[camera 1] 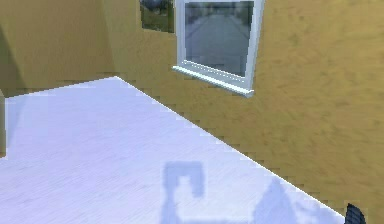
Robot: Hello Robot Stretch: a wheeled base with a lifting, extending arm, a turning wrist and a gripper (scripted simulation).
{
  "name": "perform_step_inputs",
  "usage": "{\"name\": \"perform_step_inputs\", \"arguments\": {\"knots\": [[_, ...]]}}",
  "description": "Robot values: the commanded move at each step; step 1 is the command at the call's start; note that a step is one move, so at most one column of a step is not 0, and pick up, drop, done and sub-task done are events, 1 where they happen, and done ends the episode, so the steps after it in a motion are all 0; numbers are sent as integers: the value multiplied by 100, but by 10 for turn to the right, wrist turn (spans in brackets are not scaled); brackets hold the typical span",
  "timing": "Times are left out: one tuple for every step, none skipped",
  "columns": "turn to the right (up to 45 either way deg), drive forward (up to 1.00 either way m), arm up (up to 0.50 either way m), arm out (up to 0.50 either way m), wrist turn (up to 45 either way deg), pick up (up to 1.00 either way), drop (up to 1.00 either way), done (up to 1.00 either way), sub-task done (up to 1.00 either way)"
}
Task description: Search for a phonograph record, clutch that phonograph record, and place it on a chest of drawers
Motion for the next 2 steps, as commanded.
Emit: {"name": "perform_step_inputs", "arguments": {"knots": [[0, 0, 0, 0, 450, 0, 0, 0, 0], [0, 0, 0, 0, 450, 0, 0, 0, 0]]}}
